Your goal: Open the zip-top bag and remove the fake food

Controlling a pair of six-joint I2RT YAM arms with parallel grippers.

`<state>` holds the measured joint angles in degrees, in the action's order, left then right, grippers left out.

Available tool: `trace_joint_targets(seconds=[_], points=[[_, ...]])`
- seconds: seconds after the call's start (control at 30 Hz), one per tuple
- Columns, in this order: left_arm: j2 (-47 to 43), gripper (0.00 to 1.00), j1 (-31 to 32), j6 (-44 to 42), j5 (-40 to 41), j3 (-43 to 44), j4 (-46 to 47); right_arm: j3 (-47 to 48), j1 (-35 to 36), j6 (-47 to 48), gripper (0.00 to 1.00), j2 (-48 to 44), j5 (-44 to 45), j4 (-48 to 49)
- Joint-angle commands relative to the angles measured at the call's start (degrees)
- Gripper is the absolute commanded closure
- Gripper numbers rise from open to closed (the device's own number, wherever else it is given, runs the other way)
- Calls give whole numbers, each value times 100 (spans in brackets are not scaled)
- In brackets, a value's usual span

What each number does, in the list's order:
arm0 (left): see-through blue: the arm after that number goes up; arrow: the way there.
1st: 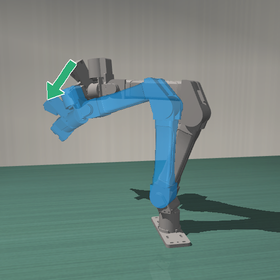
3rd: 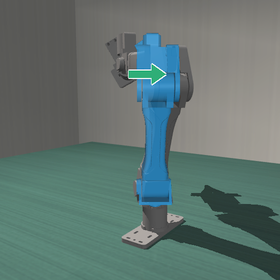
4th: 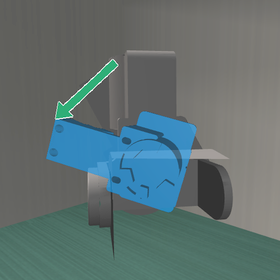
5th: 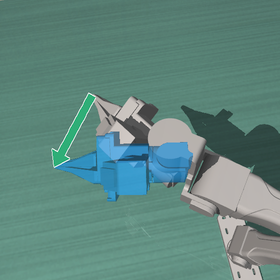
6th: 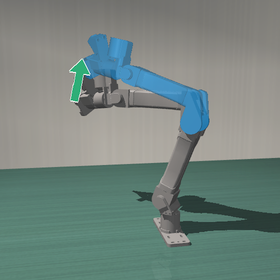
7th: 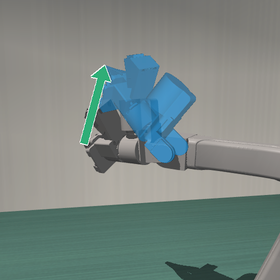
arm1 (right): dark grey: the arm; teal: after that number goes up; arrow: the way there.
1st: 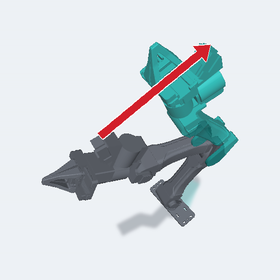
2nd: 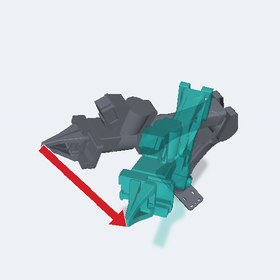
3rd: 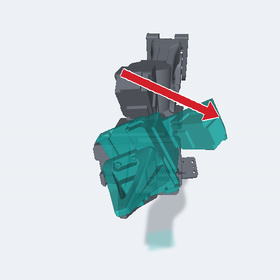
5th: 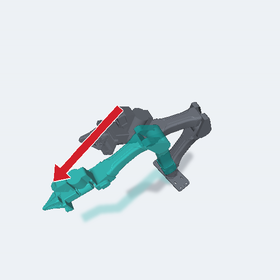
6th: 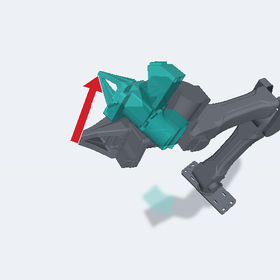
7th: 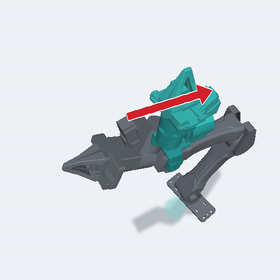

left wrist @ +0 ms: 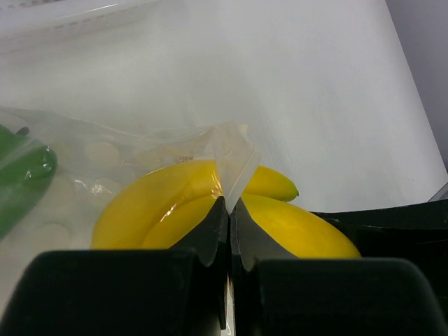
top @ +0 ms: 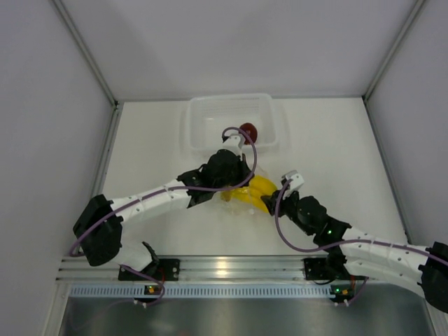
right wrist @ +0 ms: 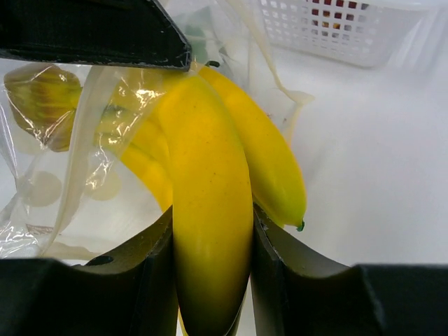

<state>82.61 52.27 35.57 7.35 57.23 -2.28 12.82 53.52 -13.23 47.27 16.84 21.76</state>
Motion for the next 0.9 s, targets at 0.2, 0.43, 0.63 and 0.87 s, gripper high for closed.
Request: trace_joint_targets(seconds=[0.2, 0.43, 0.63, 0.87], points=[[-228, 100, 11, 99, 205, -300, 431, 519, 159, -276, 100, -552, 837, -1120], [-219, 100, 11, 90, 196, -371, 439, 598, 264, -276, 100, -491, 715, -1042], [-263, 100, 11, 90, 503, -458, 439, 1134, 519, -320, 100, -341, 1514, -2042], [-605, 100, 11, 424, 1162, -774, 439, 1574, 634, -689, 100, -472, 2130, -3264]])
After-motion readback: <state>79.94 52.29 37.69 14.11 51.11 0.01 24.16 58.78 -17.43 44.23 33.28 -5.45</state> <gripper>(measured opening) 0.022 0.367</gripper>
